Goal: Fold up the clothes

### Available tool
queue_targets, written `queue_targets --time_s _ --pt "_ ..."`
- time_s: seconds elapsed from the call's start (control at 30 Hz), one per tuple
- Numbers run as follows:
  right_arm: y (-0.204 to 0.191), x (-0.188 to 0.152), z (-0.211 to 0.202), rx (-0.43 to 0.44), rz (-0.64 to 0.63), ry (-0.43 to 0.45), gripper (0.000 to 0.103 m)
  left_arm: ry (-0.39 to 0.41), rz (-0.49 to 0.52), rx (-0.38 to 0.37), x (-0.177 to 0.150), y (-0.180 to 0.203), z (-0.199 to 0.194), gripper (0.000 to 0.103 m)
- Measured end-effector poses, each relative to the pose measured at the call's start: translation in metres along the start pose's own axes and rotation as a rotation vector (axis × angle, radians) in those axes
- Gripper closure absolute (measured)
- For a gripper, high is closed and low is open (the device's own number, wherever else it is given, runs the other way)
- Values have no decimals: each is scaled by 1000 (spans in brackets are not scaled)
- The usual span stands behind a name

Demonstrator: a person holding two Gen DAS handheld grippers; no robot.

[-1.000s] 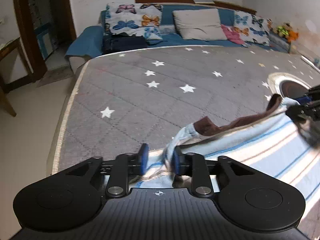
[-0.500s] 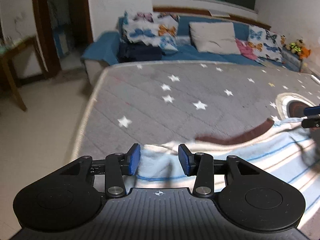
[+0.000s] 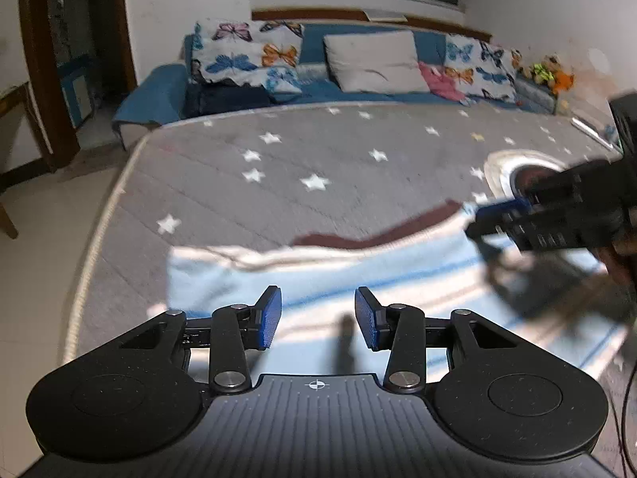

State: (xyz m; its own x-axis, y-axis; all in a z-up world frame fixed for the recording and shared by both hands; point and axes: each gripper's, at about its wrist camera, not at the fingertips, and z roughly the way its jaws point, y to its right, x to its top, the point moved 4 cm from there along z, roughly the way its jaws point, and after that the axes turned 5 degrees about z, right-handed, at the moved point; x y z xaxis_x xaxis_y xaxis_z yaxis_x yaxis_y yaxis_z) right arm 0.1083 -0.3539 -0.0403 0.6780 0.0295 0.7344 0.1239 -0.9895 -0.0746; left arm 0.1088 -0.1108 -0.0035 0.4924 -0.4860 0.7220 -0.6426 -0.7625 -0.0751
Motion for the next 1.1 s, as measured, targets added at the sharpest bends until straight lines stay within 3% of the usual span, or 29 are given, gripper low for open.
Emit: queue_targets --time_s 0.13,0.33,0.43,0.63,0.8,0.9,1.1 --pt "-6 9 -5 -16 -18 34 79 -10 19 -2 -12 9 3 60" --pt "-39 10 -3 84 -93 14 79 -18 13 -4 -22 12 5 59" --pt "-50 7 13 73 -115 -16 79 -15 4 -5 -28 13 4 59" --pt "-53 22 22 36 -85 10 78 2 -51 -13 -31 6 -3 58" --pt "-82 23 20 133 -110 20 78 10 -97 -17 -38 -2 -5 58" --pt "-101 20 31 127 -153 20 78 10 -103 -15 -35 -6 -9 58" --pt "-102 30 24 150 -110 39 78 39 -168 -21 -12 -28 -7 58"
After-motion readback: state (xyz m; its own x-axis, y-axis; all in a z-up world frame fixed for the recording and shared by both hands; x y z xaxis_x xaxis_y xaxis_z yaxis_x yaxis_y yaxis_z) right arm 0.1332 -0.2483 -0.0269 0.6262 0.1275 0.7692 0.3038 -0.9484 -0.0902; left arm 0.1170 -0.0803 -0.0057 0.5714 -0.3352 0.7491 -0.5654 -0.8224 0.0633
